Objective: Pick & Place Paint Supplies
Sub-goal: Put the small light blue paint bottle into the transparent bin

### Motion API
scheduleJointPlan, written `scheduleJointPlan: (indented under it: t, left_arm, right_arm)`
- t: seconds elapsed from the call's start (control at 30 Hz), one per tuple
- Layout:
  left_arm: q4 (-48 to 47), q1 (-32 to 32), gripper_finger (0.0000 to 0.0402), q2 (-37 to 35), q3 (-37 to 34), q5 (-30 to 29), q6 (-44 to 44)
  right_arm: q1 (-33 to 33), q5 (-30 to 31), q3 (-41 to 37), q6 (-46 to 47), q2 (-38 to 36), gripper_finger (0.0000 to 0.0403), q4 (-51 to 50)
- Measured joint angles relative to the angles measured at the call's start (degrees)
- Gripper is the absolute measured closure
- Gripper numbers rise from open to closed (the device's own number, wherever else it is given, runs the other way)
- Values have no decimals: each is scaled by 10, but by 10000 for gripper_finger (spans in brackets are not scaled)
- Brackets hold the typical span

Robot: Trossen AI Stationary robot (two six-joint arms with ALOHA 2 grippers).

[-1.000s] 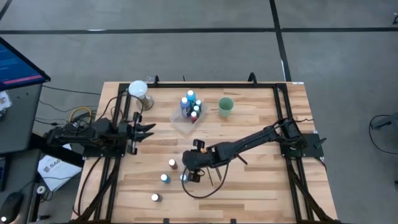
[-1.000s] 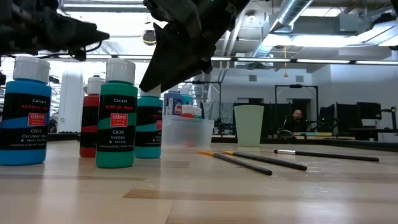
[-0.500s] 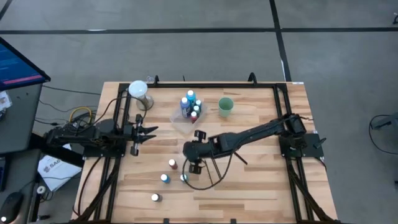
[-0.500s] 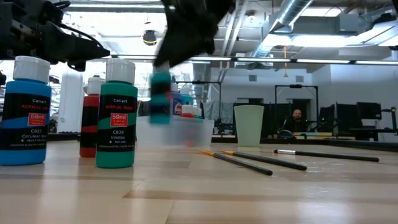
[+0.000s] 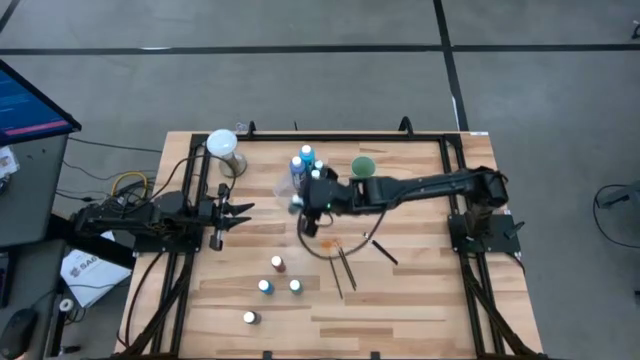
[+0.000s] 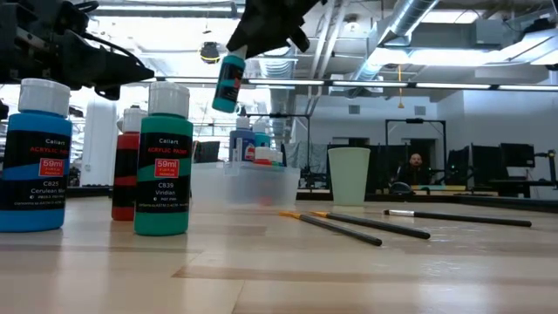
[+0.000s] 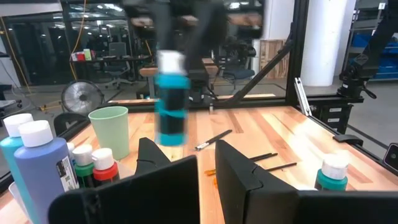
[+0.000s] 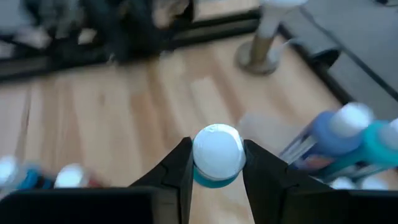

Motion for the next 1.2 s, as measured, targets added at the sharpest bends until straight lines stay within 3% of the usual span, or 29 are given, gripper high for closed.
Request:
scheduleJointPlan:
  t: [0.57, 0.97, 1.2]
  left_arm:
    - [3, 0, 401, 0, 0, 2, 0]
    - [11, 0, 401, 0, 0, 2, 0]
    - [16, 0, 401, 0, 0, 1, 0]
  right_arm:
    - [-69, 53, 0, 17, 8, 301, 38]
    - [-55, 54, -35, 31, 8, 301, 15]
    - [-60, 56, -75, 44, 8, 301, 49]
